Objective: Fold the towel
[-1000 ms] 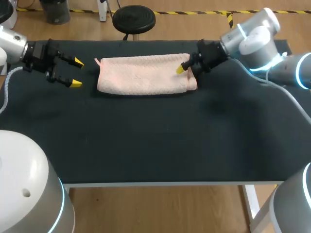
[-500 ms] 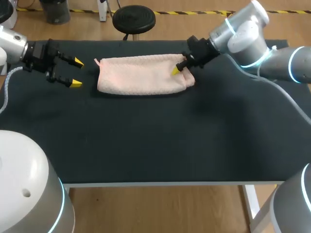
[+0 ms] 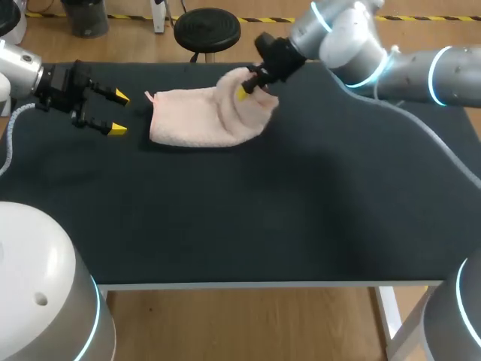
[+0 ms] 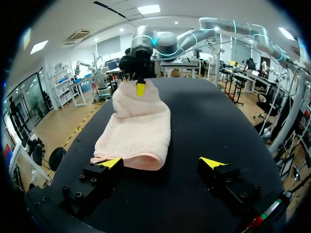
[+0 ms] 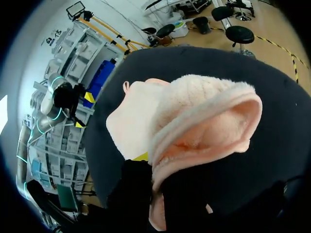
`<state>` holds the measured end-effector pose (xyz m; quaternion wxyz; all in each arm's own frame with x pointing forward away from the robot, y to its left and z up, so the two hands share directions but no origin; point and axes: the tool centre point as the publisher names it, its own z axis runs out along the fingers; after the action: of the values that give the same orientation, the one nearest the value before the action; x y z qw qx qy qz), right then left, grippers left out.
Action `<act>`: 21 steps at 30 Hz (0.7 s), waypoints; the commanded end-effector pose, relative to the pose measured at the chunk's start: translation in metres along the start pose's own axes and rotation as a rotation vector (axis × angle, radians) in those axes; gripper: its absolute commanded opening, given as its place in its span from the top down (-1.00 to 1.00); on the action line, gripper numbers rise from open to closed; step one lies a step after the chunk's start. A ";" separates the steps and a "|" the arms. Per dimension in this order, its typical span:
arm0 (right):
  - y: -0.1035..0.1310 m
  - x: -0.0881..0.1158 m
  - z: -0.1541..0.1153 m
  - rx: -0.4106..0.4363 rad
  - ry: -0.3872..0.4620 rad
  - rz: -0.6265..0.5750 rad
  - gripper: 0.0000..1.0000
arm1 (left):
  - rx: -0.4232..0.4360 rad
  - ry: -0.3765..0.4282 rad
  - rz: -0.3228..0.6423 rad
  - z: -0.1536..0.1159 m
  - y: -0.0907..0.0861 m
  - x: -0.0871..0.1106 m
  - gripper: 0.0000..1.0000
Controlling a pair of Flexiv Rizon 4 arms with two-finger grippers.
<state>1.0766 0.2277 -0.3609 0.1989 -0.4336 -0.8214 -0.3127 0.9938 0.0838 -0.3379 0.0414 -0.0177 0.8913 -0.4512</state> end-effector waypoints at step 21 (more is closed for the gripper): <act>0.055 0.121 0.086 0.083 -0.142 -0.196 1.00 | 0.000 -0.003 0.001 0.000 0.000 0.001 -1.00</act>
<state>1.0423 0.3583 -0.3239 0.1265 -0.3632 -0.8796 -0.2799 0.9938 0.0838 -0.3377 0.0413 -0.0177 0.8914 -0.4510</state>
